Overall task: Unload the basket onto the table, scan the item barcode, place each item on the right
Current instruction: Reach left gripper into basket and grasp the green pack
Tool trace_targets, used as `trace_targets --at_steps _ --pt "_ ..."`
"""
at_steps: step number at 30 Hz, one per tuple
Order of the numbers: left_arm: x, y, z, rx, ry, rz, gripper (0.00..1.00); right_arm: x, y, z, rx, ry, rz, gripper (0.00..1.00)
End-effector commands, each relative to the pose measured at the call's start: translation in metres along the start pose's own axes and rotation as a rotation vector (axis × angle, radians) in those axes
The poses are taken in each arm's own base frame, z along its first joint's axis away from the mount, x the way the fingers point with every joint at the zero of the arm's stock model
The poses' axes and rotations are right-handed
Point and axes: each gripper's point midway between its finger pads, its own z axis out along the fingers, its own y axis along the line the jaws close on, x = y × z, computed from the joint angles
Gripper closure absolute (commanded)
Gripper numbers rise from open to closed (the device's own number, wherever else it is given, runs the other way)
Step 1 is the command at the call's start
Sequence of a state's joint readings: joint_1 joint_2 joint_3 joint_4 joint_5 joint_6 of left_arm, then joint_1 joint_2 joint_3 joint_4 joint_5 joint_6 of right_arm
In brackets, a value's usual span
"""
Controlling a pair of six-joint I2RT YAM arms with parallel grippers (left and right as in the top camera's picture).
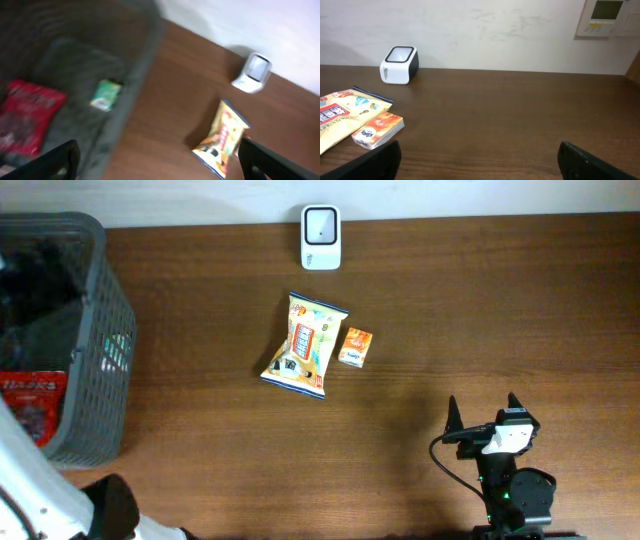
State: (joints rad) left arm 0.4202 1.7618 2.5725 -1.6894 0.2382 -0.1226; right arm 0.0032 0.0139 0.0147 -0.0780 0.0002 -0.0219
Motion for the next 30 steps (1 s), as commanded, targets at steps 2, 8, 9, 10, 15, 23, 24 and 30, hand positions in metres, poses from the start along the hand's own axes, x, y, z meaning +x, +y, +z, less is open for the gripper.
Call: trace_targets --at_steps 2,8,9,10,15,23,24,30 --pt "0.007 0.044 -0.002 -0.077 0.021 -0.089 0.01 0.004 -0.002 0.0 0.008 0.006 0.011 0.01" --pt "-0.029 0.096 0.022 -0.143 -0.073 -0.176 0.01 0.004 -0.002 0.0 0.008 0.006 0.011 0.01" --pt "-0.034 0.117 0.03 -0.167 -0.074 -0.207 0.01 0.004 -0.002 0.0 0.008 0.006 0.011 0.01" --pt "-0.036 0.131 0.039 -0.181 -0.067 -0.229 0.01 0.004 -0.002 0.0 0.008 0.006 0.011 0.01" --pt "-0.032 0.171 0.103 -0.183 0.052 -0.165 0.13 0.004 -0.002 0.0 0.008 0.006 0.011 0.01" --pt "0.015 0.152 0.211 0.016 0.329 -0.032 0.19 0.004 -0.002 0.0 0.008 0.006 0.011 0.01" --pt "0.02 0.152 0.219 -0.012 0.356 -0.015 0.19 0.004 -0.002 0.0 0.008 0.006 0.011 0.01" --pt "0.061 0.167 0.268 -0.197 0.529 -0.008 0.25 0.004 -0.002 0.0 0.008 0.006 0.012 0.01"
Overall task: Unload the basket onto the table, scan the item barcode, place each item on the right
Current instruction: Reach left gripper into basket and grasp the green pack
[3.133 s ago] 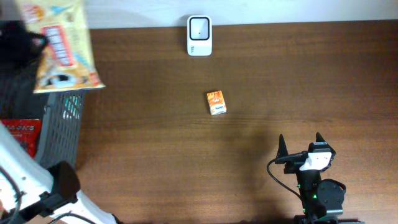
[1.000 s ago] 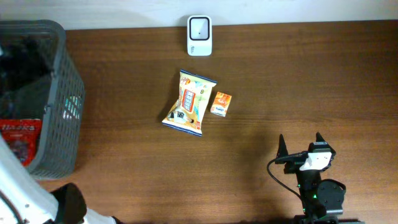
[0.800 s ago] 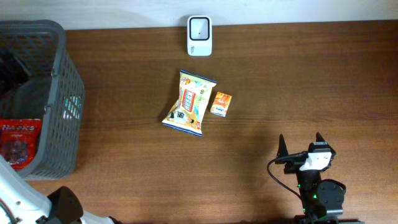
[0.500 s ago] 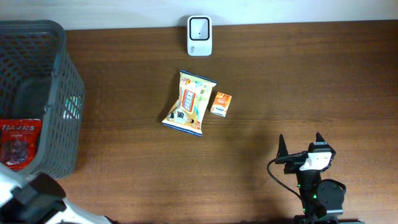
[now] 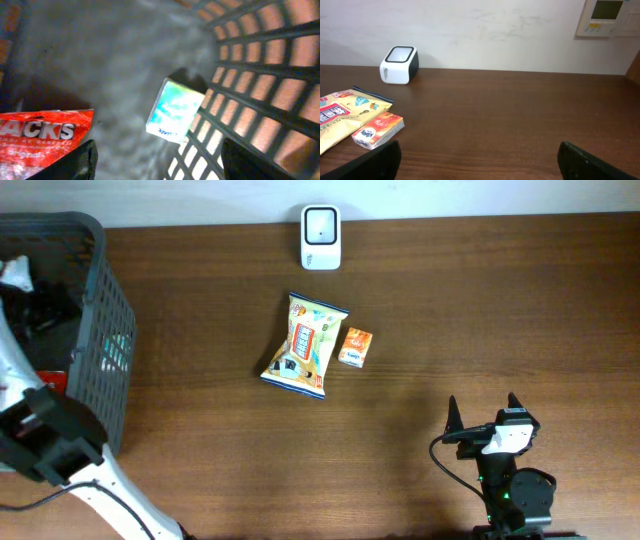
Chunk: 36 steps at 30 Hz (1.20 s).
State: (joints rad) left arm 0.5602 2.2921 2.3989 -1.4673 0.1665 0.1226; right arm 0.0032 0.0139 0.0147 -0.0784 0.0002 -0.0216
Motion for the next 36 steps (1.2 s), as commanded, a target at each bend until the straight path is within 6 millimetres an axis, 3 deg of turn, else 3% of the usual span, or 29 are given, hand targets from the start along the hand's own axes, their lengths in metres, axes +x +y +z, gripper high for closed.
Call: trace_targets --at_steps 1,5,12,14,17,20,23,25,27,29,30,32,33,35,36 --pt "0.016 0.015 0.041 -0.054 0.111 -0.036 0.25 0.004 -0.002 0.0 0.008 0.005 0.011 0.02" --pt "0.023 0.016 0.063 -0.045 0.143 -0.037 0.29 0.004 -0.002 0.0 0.008 0.005 0.011 0.01" --pt "0.039 0.0 0.114 -0.011 0.182 -0.006 0.34 0.004 -0.002 0.0 0.008 0.005 0.011 0.01" --pt "0.042 -0.008 0.123 0.032 0.18 0.001 0.41 0.004 -0.002 0.0 0.008 0.005 0.011 0.01" --pt "0.04 -0.011 0.127 0.05 0.169 0.001 0.63 0.004 -0.002 0.0 0.008 0.005 0.011 0.01" --pt "0.041 -0.011 0.127 0.05 0.174 0.0 1.0 0.004 -0.002 0.0 0.008 0.005 0.011 0.01" --pt "0.038 -0.005 0.115 0.044 0.168 -0.02 1.0 0.004 -0.002 0.0 0.008 0.005 0.011 0.01" --pt "0.022 0.0 0.084 0.035 0.123 -0.069 1.0 0.004 -0.002 0.0 0.008 0.005 0.011 0.01" --pt "0.0 -0.002 0.037 0.026 0.032 -0.06 1.0 0.004 -0.002 0.0 0.008 0.005 0.011 0.01" --pt "-0.027 -0.018 -0.042 0.043 -0.138 -0.026 1.0 0.004 -0.002 0.0 0.008 0.005 0.011 0.01" --pt "-0.031 -0.024 -0.067 0.048 -0.192 -0.014 1.0 0.004 -0.002 0.0 0.008 0.005 0.011 0.01" --pt "-0.035 -0.033 -0.116 0.041 -0.304 0.003 1.0 0.004 -0.002 0.0 0.008 0.005 0.011 0.02" --pt "-0.033 -0.04 -0.151 0.039 -0.381 0.001 1.0 0.004 -0.002 0.0 0.008 0.005 0.011 0.01" --pt "-0.023 -0.054 -0.185 0.063 -0.443 -0.015 1.0 0.004 -0.002 0.0 0.008 0.005 0.011 0.01" --pt "-0.013 -0.074 -0.202 0.112 -0.464 0.017 1.0 0.004 -0.002 0.0 0.008 0.005 0.011 0.01"
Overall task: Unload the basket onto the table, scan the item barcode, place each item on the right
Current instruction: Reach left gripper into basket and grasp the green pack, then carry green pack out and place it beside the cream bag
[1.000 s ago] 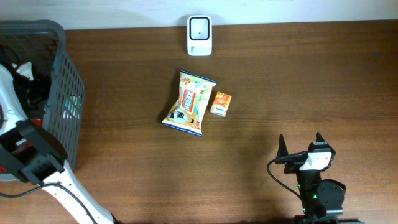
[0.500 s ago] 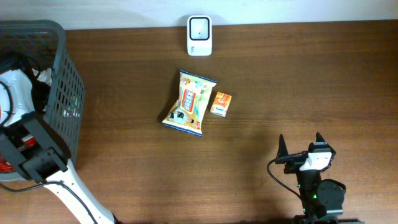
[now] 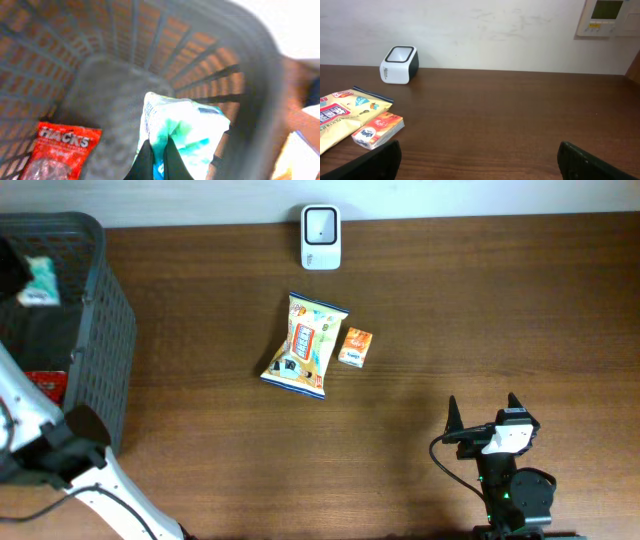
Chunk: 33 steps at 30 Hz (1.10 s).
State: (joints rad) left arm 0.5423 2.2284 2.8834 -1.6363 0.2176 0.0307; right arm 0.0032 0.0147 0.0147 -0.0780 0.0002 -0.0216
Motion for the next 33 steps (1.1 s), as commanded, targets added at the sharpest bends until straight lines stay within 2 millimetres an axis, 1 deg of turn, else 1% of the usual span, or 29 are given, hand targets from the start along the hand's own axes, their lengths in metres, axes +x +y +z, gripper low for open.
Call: trace_targets --at_steps 1,2,3,4,6,8,9,10,13,14,16,17,19,21,23,24,25,26,28,29,30,31,32,33 --pt "-0.002 -0.06 -0.065 0.153 -0.115 0.038 1.0 0.004 -0.002 0.0 0.008 0.005 0.011 0.01" --pt "0.0 -0.079 -0.073 0.207 -0.125 0.064 1.0 0.004 -0.002 0.0 0.008 0.005 0.011 0.01" --pt "0.004 -0.107 -0.083 0.272 -0.131 0.108 1.0 0.004 -0.002 0.0 0.008 0.005 0.011 0.01" --pt "0.014 -0.144 -0.088 0.351 -0.117 0.171 1.0 0.004 -0.002 0.0 0.008 0.005 0.011 0.01" --pt "0.034 -0.197 -0.088 0.48 -0.06 0.25 1.0 0.004 -0.002 0.0 0.008 0.005 0.011 0.01" --pt "0.062 -0.242 -0.079 0.543 0.031 0.329 1.0 0.004 -0.002 0.0 0.008 0.005 0.011 0.01" --pt "0.085 -0.268 -0.071 0.575 0.109 0.374 1.0 0.004 -0.002 0.0 0.008 0.005 0.011 0.01" --pt "0.108 -0.288 -0.061 0.593 0.187 0.412 1.0 0.004 -0.002 0.0 0.008 0.005 0.011 0.01" --pt "0.168 -0.338 -0.029 0.633 0.364 0.517 1.0 0.004 -0.002 0.0 0.008 0.005 0.011 0.01" --pt "0.191 -0.361 -0.013 0.653 0.405 0.565 1.0 0.004 -0.002 0.0 0.008 0.005 0.011 0.01" --pt "0.23 -0.397 0.02 0.679 0.435 0.635 1.0 0.004 -0.002 0.0 0.008 0.005 0.011 0.01" --pt "0.247 -0.404 0.042 0.624 0.448 0.621 1.0 0.004 -0.002 0.0 0.008 0.005 0.011 0.01" --pt "0.276 -0.403 0.076 0.501 0.463 0.609 1.0 0.004 -0.002 0.0 0.008 0.005 0.011 0.01" --pt "0.306 -0.392 0.108 0.362 0.459 0.623 1.0 0.004 -0.002 0.0 0.008 0.005 0.011 0.01" --pt "0.321 -0.374 0.135 0.193 0.413 0.591 1.0 0.004 -0.002 0.0 0.008 0.005 0.011 0.01" --pt "0.326 -0.365 0.144 0.127 0.396 0.564 1.0 0.004 -0.002 0.0 0.008 0.005 0.011 0.01" --pt "0.336 -0.359 0.151 0.101 0.403 0.542 1.0 0.004 -0.002 0.0 0.008 0.005 0.011 0.01" --pt "0.344 -0.359 0.154 0.106 0.418 0.533 0.98 0.004 -0.002 0.0 0.008 0.005 0.011 0.01" --pt "0.355 -0.363 0.158 0.139 0.429 0.53 0.85 0.004 -0.002 0.0 0.008 0.005 0.011 0.01" --pt "0.36 -0.369 0.157 0.174 0.441 0.528 0.72 0.004 -0.002 0.0 0.008 0.005 0.011 0.01" --pt "0.363 -0.375 0.155 0.208 0.455 0.522 0.57 0.004 -0.002 0.0 0.008 0.005 0.011 0.01" --pt "0.366 -0.382 0.153 0.246 0.467 0.515 0.45 0.004 -0.002 0.0 0.008 0.005 0.011 0.01" --pt "0.365 -0.389 0.152 0.288 0.461 0.533 0.43 0.004 -0.002 0.0 0.008 0.005 0.011 0.01" --pt "0.355 -0.395 0.147 0.317 0.431 0.598 0.35 0.004 -0.002 0.0 0.008 0.005 0.011 0.01"
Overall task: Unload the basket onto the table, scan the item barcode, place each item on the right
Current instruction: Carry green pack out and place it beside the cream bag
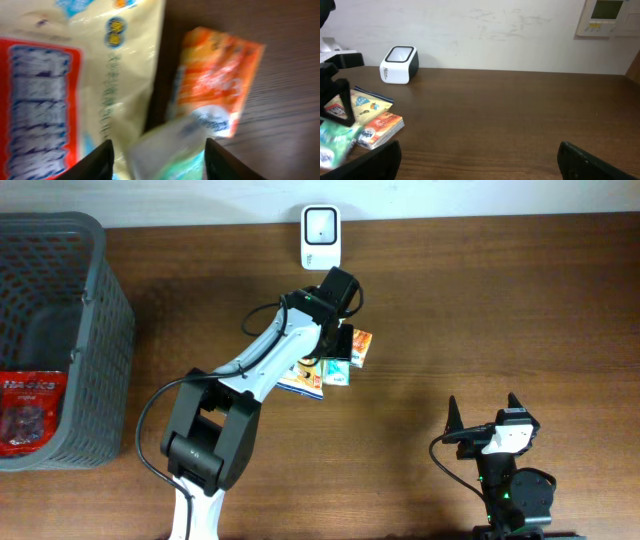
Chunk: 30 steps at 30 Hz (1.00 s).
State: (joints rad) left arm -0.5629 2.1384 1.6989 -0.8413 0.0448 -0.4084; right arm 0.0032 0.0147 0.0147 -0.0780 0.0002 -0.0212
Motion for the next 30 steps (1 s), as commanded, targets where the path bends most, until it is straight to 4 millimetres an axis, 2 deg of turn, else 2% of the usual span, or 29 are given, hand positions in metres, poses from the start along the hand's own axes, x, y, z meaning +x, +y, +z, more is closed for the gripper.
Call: trace_targets --at_steps 1,3,5,6,7,8,9,11,12,16,17,19,20,24,27,29,30 --pt "-0.014 -0.016 -0.021 0.069 -0.029 0.144 0.29 0.004 -0.002 0.0 0.008 0.005 0.011 0.01" --pt "-0.036 -0.014 -0.057 0.06 -0.069 0.167 0.22 0.004 -0.002 0.0 0.008 0.005 0.011 0.01" --pt "-0.062 -0.002 -0.11 0.031 -0.129 0.135 0.14 0.004 -0.002 0.0 0.008 0.005 0.011 0.01" --pt "-0.073 0.007 -0.144 0.022 -0.167 0.112 0.11 0.004 -0.002 0.0 0.008 0.005 0.011 0.01" --pt "-0.079 0.015 -0.169 0.021 -0.192 0.093 0.1 0.004 -0.002 0.0 0.008 0.005 0.011 0.01" --pt "-0.083 0.029 -0.205 0.015 -0.228 0.078 0.08 0.004 -0.002 0.0 0.008 0.005 0.011 0.01" --pt "-0.082 0.04 -0.228 0.006 -0.247 0.082 0.04 0.004 -0.002 0.0 0.008 0.005 0.011 0.01" --pt "-0.074 0.063 -0.26 -0.019 -0.259 0.096 0.01 0.004 -0.002 0.0 0.008 0.005 0.011 0.01" --pt "-0.066 0.081 -0.274 -0.047 -0.254 0.068 0.01 0.004 -0.002 0.0 0.008 0.005 0.011 0.01" --pt "-0.069 0.112 -0.286 -0.075 -0.277 0.003 0.01 0.004 -0.002 0.0 0.008 0.005 0.011 0.01" --pt "-0.069 0.127 -0.292 -0.086 -0.29 -0.037 0.01 0.004 -0.002 0.0 0.008 0.005 0.011 0.01" --pt "-0.066 0.151 -0.312 -0.086 -0.332 -0.105 0.01 0.004 -0.002 0.0 0.008 0.005 0.011 0.01" --pt "-0.061 0.168 -0.329 -0.103 -0.368 -0.144 0.01 0.004 -0.002 0.0 0.008 0.005 0.011 0.01" --pt "-0.028 0.235 -0.39 -0.196 -0.483 -0.293 0.01 0.004 -0.002 0.0 0.008 0.005 0.011 0.02" --pt "0.002 0.28 -0.403 -0.263 -0.47 -0.403 0.01 0.004 -0.002 0.0 0.008 0.005 0.011 0.01" --pt "0.021 0.308 -0.399 -0.284 -0.434 -0.492 0.01 0.004 -0.002 0.0 0.008 0.005 0.011 0.01" --pt "0.025 0.316 -0.396 -0.281 -0.417 -0.518 0.01 0.004 -0.002 0.0 0.008 0.005 0.011 0.01"
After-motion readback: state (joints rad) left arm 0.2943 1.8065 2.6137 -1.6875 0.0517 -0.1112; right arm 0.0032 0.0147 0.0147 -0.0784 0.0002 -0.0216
